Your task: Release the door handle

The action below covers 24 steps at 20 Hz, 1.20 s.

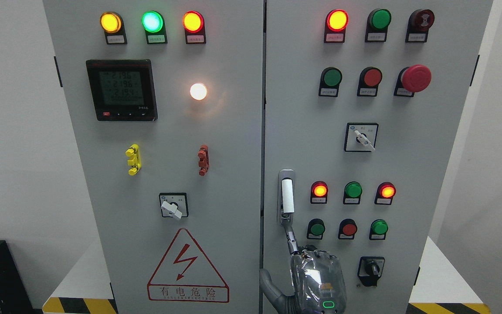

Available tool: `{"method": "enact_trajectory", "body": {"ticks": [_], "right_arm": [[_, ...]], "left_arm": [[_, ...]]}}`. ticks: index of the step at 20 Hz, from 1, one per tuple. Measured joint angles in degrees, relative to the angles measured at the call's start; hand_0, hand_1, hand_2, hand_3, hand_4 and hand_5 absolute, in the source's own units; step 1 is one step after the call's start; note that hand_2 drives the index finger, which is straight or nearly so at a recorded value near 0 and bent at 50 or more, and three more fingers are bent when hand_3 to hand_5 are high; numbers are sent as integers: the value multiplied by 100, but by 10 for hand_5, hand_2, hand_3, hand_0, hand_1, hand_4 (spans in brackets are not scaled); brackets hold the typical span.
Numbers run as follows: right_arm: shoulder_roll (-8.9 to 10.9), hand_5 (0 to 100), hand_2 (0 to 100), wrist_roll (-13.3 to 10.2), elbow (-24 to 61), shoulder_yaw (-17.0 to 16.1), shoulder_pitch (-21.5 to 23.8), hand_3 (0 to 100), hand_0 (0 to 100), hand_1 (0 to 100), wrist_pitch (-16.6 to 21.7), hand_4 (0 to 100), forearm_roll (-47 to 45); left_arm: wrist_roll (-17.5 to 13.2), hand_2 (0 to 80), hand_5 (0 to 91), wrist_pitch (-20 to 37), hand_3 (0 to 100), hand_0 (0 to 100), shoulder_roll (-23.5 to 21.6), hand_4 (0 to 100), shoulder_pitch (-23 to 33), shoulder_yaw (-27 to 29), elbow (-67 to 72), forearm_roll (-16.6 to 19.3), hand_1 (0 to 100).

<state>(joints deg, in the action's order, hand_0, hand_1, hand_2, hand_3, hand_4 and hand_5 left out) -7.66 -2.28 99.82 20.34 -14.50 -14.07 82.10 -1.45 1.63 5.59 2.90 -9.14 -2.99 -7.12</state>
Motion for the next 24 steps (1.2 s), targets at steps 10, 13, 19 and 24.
{"method": "enact_trajectory", "body": {"ticks": [10,13,19,24], "right_arm": [[1,758,0,-13,77,2,-2,796,303,231,0,740,-2],[1,758,0,-13,152,1,-9,796,304,231,-7,739,-2],[2,759,0,-9,270,1,-14,796,304,231,-4,738,-5],[2,753,50,11,343,2,-14,758,314,238,6,718,-8]], "left_arm": [[0,41,0,1,108,0,0,6,0,0,0,0,0],[0,41,0,2,107,0,0,6,0,0,0,0,0],[0,41,0,13,108,0,1,7,0,0,0,0,0],[0,42,0,29,108,0,2,7,0,0,0,0,0]]}}
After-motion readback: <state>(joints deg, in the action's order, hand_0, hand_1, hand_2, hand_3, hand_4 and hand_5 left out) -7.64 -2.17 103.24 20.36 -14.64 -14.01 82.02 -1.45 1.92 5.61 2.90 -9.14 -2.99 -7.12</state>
